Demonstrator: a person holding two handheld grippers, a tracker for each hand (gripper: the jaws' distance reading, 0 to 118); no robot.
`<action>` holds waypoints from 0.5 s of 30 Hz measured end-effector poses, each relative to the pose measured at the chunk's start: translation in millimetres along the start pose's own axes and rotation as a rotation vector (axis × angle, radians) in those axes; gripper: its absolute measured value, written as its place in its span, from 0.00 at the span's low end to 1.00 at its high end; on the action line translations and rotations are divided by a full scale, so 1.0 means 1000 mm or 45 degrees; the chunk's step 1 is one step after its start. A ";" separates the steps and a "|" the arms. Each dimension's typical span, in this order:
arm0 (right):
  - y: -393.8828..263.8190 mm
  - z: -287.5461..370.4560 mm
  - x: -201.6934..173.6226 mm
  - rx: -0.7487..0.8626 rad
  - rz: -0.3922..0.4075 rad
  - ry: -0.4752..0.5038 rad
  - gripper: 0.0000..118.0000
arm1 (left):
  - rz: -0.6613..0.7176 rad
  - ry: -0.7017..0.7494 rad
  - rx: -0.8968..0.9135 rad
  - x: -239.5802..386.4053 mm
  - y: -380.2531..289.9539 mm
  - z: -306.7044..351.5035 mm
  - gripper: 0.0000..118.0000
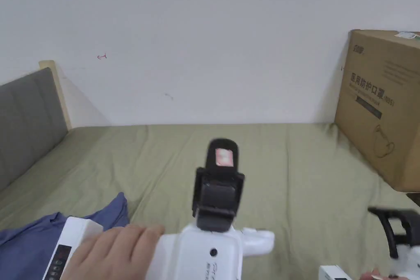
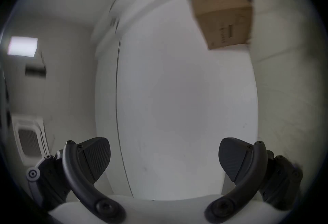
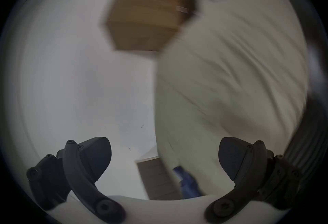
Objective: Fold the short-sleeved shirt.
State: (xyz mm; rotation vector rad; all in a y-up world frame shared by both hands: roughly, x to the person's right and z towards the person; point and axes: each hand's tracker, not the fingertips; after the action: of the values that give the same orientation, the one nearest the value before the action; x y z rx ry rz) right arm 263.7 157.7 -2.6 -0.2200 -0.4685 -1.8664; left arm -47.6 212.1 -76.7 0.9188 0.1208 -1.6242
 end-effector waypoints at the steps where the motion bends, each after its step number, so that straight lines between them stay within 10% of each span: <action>1: 0.003 -0.003 0.015 -0.026 -0.082 -0.016 1.00 | 0.170 -0.059 -0.024 -0.008 0.004 0.001 1.00; 4: 0.008 -0.001 0.023 -0.012 -0.155 0.025 1.00 | 0.607 -0.120 -0.278 -0.034 -0.008 -0.016 1.00; 7: -0.006 0.013 -0.024 0.073 0.166 0.182 1.00 | 0.942 -0.153 -0.475 -0.055 -0.034 -0.036 1.00; 10: -0.045 0.037 -0.079 0.128 0.618 0.371 1.00 | 1.456 -0.222 -0.648 -0.074 -0.072 -0.051 1.00; 15: -0.117 0.058 -0.113 0.552 1.768 0.441 1.00 | 2.166 -0.268 -0.888 -0.069 -0.122 -0.051 1.00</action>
State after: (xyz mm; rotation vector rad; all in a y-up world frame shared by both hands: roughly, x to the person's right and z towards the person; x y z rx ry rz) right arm 188.1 312.1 -17.4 0.0853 -0.3123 -0.4047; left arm -130.5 329.1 -117.7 0.0676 -0.2052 -0.0094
